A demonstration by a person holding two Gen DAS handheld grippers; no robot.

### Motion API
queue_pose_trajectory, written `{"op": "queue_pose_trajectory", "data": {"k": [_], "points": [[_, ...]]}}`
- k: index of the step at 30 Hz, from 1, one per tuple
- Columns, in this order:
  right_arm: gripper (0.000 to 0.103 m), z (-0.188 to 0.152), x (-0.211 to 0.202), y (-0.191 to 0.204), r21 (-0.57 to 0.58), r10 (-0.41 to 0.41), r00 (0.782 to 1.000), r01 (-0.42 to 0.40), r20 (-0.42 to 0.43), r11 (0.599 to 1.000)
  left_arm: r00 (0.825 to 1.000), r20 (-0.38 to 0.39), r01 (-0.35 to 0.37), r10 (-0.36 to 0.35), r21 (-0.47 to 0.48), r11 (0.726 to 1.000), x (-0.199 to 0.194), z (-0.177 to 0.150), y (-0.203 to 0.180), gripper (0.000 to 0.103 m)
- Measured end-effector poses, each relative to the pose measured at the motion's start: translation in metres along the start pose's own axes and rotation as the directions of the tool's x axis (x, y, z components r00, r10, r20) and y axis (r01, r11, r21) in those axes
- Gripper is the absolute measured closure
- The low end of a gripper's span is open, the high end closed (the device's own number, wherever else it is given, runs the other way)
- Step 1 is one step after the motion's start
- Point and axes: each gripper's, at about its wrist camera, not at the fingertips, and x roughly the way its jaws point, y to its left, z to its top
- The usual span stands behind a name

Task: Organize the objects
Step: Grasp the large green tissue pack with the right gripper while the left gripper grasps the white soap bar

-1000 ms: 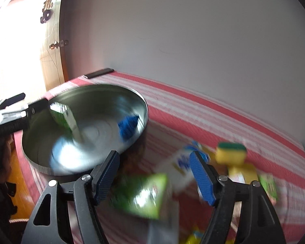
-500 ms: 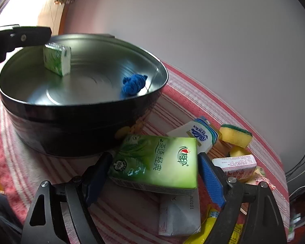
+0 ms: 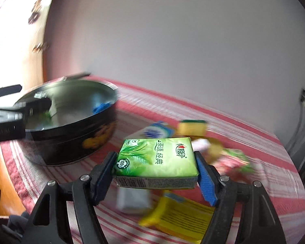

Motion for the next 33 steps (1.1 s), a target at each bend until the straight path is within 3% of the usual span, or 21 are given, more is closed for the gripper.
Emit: {"op": "queue_pose_trajectory", "data": {"k": [8, 17, 24, 26, 28, 33], "points": [[0.028, -0.023, -0.013, -0.058, 0.149, -0.076, 0.997, 0.075, 0.004, 0.986, 0.994, -0.005, 0.113, -0.113, 0.112, 0.987, -0.012, -0.008, -0.065, 0.0], [0.028, -0.042, -0.016, -0.08, 0.219, -0.069, 0.998, 0.066, 0.005, 0.974, 0.988, -0.067, 0.147, -0.137, 0.195, 0.97, 0.0, -0.021, -0.123, 0.0], [0.028, -0.049, -0.012, -0.088, 0.254, -0.051, 0.999, 0.05, -0.004, 0.966, 0.973, -0.173, 0.182, -0.151, 0.184, 0.966, 0.027, -0.026, -0.14, 0.005], [0.028, -0.051, -0.012, -0.088, 0.254, -0.051, 0.999, 0.05, -0.003, 0.966, 0.964, -0.21, 0.196, -0.161, 0.155, 0.968, 0.036, -0.025, -0.139, 0.008], [0.028, -0.051, -0.012, -0.088, 0.254, -0.053, 0.999, 0.052, -0.001, 0.966, 0.944, -0.267, 0.229, -0.194, 0.105, 0.968, 0.046, -0.025, -0.136, 0.012], [0.028, -0.052, -0.012, -0.087, 0.246, -0.065, 0.998, 0.063, -0.002, 0.967, 0.939, -0.277, 0.242, -0.207, 0.101, 0.965, 0.045, -0.029, -0.135, 0.013]]}}
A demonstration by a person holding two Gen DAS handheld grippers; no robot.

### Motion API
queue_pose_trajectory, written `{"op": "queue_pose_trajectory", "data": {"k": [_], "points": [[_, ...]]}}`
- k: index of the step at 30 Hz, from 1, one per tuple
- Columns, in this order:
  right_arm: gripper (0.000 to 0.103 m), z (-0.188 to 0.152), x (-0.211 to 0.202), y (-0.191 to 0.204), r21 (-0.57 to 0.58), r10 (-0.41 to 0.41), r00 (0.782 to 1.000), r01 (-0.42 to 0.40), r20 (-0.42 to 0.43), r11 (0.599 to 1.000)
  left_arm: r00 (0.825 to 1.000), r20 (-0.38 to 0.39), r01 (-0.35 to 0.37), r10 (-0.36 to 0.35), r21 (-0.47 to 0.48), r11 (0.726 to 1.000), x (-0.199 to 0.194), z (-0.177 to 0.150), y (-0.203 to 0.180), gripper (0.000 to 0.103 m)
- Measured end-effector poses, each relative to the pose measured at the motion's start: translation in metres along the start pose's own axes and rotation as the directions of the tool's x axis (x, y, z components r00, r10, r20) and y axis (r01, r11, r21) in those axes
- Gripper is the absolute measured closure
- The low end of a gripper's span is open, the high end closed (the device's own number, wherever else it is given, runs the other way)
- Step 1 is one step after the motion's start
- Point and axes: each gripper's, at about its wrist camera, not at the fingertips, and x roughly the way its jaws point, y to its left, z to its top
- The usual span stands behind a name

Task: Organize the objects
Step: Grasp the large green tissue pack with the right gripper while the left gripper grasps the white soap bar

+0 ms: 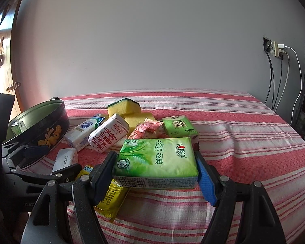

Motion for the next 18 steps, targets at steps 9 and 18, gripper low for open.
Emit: {"op": "queue_pose_trajectory", "data": {"k": [9, 18], "points": [[0.028, -0.001, -0.003, -0.002, 0.0, -0.004, 1.0, 0.004, 0.017, 1.0, 1.0, -0.015, 0.011, -0.012, -0.063, 0.998, 0.001, -0.006, 0.018, 0.034], [0.028, -0.003, -0.006, -0.004, 0.007, -0.002, 1.0, 0.001, 0.031, 1.0, 1.0, -0.011, 0.014, -0.015, -0.032, 0.999, 0.003, -0.01, 0.012, 0.068]]}}
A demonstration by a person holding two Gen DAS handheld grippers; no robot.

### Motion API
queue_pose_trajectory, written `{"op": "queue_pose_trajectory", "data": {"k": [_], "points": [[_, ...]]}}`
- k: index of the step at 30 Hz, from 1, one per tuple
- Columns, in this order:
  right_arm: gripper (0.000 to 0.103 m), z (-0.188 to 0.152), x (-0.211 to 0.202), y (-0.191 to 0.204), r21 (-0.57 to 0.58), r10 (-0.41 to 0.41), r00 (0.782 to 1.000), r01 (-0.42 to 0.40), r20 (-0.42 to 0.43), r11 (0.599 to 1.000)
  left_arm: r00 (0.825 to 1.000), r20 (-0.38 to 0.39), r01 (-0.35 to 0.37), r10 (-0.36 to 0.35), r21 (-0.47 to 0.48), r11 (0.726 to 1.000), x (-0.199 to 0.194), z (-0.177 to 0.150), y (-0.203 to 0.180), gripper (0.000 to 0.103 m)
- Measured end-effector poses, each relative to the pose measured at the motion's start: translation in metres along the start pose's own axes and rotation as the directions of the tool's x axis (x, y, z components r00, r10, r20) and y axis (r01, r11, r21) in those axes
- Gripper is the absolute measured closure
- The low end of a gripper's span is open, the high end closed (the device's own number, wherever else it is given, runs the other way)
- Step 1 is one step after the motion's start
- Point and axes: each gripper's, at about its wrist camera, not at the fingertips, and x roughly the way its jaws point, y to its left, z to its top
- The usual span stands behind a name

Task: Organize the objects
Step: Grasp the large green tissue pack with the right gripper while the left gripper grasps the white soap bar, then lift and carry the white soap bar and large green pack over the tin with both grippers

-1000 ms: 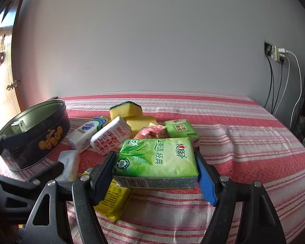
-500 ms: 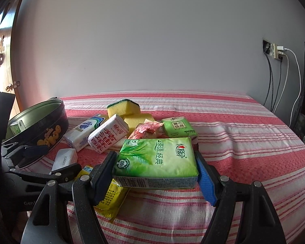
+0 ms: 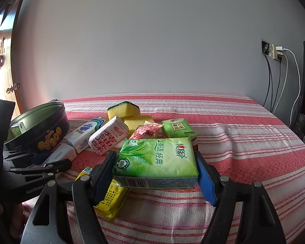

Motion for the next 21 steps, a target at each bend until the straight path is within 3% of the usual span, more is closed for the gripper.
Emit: {"op": "queue_pose_trajectory", "data": {"k": [21], "points": [[0.028, -0.004, -0.014, 0.0, -0.007, 0.008, 0.995, -0.007, 0.104, 1.0, 0.989, 0.144, -0.027, 0.022, 0.033, 0.999, -0.017, -0.002, -0.008, 0.069]]}}
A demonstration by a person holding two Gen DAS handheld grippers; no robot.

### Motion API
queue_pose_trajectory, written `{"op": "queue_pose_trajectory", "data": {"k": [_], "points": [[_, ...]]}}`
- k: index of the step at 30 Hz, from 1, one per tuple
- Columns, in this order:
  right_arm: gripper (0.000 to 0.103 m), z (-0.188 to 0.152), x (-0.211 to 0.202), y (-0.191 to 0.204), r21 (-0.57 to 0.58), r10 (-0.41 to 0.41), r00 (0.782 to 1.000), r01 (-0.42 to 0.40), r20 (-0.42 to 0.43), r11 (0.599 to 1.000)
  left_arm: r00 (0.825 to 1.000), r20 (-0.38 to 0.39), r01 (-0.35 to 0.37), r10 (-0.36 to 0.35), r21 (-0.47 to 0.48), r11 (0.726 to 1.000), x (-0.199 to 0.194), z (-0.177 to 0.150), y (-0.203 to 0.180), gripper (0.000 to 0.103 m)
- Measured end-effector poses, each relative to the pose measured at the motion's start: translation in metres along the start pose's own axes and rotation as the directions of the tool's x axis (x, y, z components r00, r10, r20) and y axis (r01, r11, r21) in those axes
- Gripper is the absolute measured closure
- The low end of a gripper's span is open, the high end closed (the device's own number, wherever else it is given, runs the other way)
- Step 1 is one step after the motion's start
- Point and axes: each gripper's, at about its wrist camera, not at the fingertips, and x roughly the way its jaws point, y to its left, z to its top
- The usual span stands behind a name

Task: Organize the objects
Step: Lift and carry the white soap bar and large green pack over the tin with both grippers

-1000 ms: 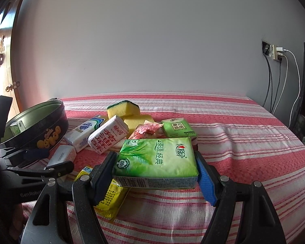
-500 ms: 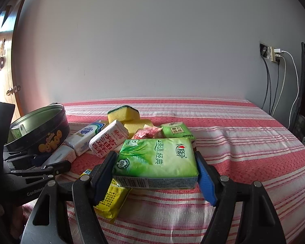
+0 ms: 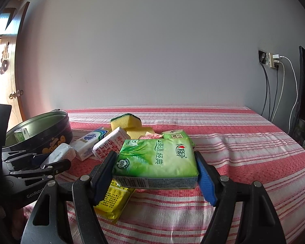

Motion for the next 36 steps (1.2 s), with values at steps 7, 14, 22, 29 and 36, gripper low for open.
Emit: {"op": "queue_pose_trajectory", "data": {"k": [7, 14, 22, 29, 36], "points": [[0.028, 0.0, -0.004, 0.0, -0.004, 0.003, 0.999, -0.003, 0.032, 1.0, 0.999, 0.048, -0.005, 0.005, -0.001, 1.0, -0.01, -0.003, 0.006, 0.068], [0.028, -0.001, -0.009, 0.001, -0.015, 0.001, 0.997, 0.0, 0.071, 1.0, 0.995, 0.103, -0.012, 0.011, 0.006, 1.0, -0.018, -0.004, 0.004, 0.069], [0.028, -0.002, -0.011, 0.0, -0.021, 0.006, 0.996, -0.004, 0.091, 1.0, 0.987, 0.158, -0.028, 0.024, 0.021, 0.999, -0.021, -0.006, -0.005, 0.069], [0.028, -0.003, -0.014, 0.001, -0.028, 0.009, 0.994, -0.006, 0.11, 1.0, 0.982, 0.187, -0.03, 0.027, 0.013, 0.999, -0.028, -0.011, 0.001, 0.068], [0.028, -0.005, -0.016, 0.001, -0.03, 0.014, 0.992, -0.01, 0.123, 0.999, 0.976, 0.217, -0.029, 0.025, 0.013, 1.0, -0.035, -0.016, 0.004, 0.068]]}}
